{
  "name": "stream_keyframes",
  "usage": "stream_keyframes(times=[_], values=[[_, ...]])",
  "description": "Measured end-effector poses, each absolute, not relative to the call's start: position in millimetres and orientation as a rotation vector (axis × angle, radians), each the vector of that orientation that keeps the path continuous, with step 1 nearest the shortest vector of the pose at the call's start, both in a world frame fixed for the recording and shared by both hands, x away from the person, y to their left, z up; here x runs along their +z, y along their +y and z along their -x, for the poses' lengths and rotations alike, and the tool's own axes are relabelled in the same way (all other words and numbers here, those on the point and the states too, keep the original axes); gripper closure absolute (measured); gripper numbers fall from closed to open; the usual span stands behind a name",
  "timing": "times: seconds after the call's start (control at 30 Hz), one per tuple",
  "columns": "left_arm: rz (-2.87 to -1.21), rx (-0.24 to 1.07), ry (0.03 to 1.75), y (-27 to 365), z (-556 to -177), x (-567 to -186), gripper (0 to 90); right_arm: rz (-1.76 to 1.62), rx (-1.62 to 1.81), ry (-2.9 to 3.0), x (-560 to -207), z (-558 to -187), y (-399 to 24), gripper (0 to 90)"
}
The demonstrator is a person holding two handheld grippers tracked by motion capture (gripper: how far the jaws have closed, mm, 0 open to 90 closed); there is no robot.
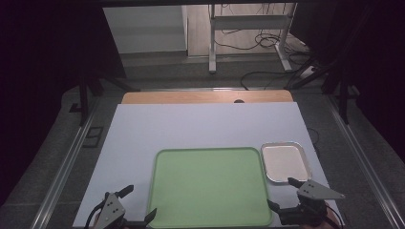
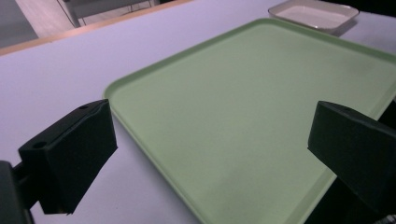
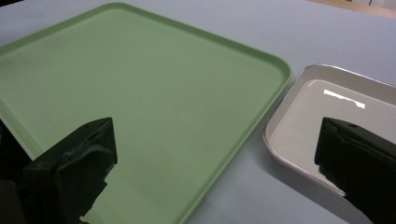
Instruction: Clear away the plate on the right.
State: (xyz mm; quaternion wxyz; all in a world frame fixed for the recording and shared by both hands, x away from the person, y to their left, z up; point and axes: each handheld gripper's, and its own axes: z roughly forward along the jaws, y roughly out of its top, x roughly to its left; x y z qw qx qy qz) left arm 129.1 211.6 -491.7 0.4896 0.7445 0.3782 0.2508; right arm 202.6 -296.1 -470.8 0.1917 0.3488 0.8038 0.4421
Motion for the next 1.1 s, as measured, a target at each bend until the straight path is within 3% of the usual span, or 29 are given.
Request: stream_keyframes(times=[1.1], values=[[-1.833, 0.535, 0.948, 213, -133, -498, 3.6, -1.097, 1.254, 2.248, -474, -215, -308, 0.0]])
